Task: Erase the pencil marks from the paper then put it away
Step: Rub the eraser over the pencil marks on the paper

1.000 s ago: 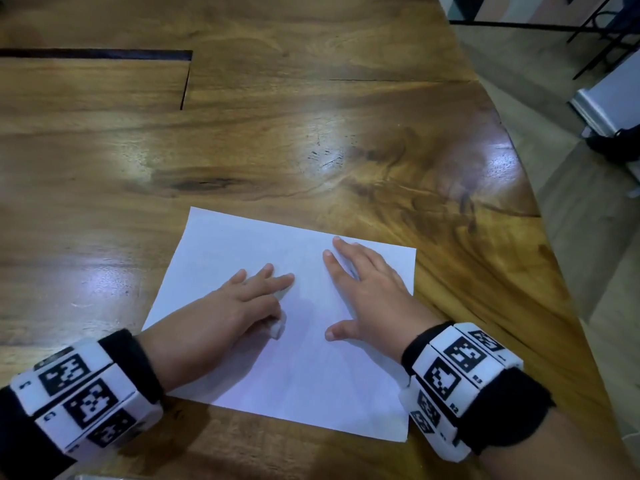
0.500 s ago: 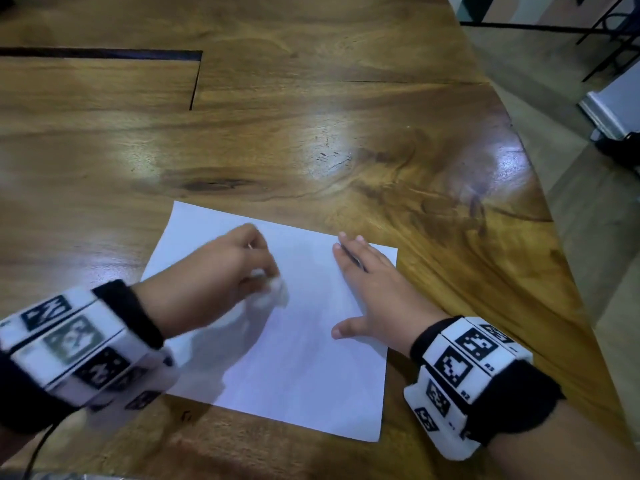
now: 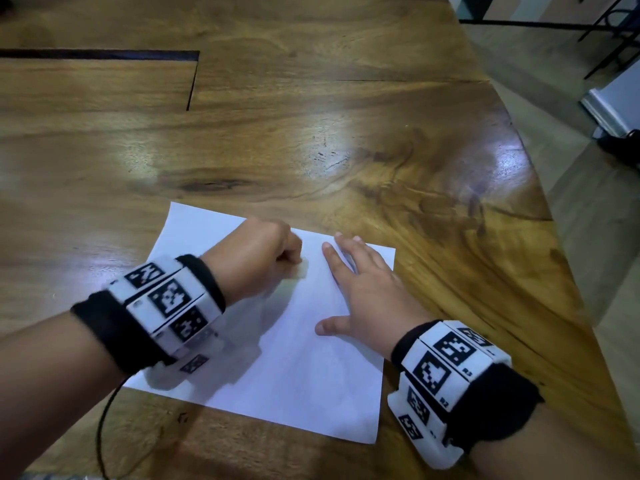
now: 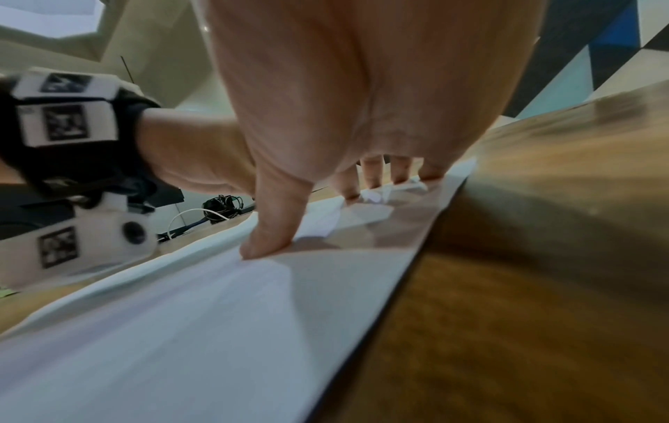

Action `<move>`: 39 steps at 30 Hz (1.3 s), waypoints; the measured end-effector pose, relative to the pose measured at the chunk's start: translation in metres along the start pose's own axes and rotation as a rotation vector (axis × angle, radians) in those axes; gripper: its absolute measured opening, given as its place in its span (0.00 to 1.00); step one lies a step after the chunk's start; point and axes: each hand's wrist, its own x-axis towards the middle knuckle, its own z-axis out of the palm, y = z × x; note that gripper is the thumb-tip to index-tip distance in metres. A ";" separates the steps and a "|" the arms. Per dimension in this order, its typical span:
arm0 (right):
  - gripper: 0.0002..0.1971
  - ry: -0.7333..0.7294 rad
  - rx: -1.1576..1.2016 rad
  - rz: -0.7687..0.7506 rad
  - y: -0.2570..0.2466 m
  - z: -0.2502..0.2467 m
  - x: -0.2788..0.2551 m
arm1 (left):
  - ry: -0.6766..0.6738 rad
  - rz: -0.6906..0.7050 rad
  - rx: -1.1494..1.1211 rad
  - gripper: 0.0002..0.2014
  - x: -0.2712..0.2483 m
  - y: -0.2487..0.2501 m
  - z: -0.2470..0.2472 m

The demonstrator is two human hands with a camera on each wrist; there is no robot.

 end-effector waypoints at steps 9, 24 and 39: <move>0.54 0.001 -0.025 -0.003 -0.001 0.001 0.001 | 0.058 0.059 0.052 0.05 0.038 0.008 -0.011; 0.54 -0.027 -0.013 0.008 -0.003 -0.002 0.000 | 0.010 0.099 0.073 0.03 0.024 0.009 0.002; 0.54 -0.009 0.007 -0.003 -0.002 0.000 -0.001 | 0.015 0.090 0.027 0.03 0.017 0.004 0.001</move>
